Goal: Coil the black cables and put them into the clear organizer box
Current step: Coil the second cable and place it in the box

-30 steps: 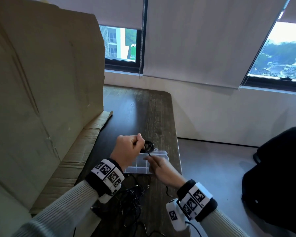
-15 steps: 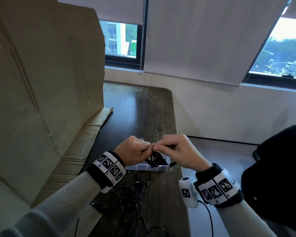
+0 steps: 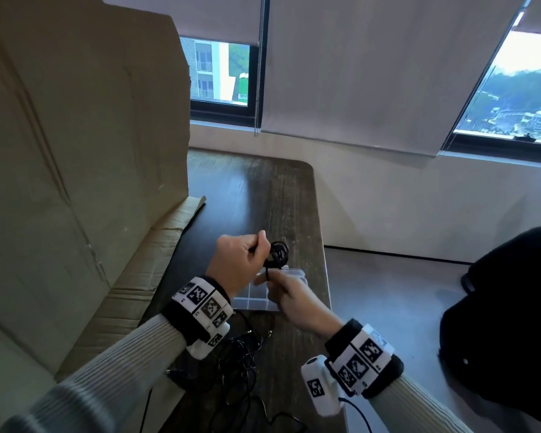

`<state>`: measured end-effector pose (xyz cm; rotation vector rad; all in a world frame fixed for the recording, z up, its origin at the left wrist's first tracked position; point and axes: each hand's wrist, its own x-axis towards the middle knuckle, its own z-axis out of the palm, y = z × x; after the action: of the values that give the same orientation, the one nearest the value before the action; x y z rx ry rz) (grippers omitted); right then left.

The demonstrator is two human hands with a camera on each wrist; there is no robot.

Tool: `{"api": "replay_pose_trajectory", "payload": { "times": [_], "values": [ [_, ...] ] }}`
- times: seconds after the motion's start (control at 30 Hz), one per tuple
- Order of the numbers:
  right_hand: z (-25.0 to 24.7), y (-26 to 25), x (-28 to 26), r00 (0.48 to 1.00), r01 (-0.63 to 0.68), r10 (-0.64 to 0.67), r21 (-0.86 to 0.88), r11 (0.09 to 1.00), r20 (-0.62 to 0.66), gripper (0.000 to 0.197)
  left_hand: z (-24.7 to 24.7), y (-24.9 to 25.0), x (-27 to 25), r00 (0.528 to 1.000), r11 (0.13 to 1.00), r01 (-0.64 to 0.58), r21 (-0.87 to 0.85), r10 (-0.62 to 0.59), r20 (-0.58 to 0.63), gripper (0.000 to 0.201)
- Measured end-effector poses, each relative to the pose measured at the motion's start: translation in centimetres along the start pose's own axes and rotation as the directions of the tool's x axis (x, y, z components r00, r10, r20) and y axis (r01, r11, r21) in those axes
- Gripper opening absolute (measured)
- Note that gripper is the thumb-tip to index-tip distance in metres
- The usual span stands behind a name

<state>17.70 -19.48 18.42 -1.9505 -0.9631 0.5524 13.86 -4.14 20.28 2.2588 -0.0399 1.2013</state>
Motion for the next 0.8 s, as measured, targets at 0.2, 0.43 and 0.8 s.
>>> {"api": "replay_pose_trajectory", "payload": {
  "times": [0.2, 0.43, 0.8],
  "values": [
    [-0.5, -2.7, -1.5, 0.966, 0.193, -0.034, -0.633, 0.750, 0.255, 0.023, 0.9, -3.1, -2.6, 0.953, 0.966, -0.052, 0.254, -0.028, 0.301, 0.052],
    [-5.6, -4.8, -1.6, 0.923, 0.255, -0.384, -0.699, 0.668, -0.029, 0.024, 0.6, -2.0, -4.6, 0.805, 0.992, -0.028, -0.127, 0.097, 0.585, 0.059],
    [-5.8, 1.1, 1.6, 0.923, 0.298, -0.330, -0.174, 0.938, -0.199, 0.009, -0.3, -0.1, -3.3, 0.694, 0.547, 0.701, -0.458, -0.374, 0.616, 0.044]
  ]
}}
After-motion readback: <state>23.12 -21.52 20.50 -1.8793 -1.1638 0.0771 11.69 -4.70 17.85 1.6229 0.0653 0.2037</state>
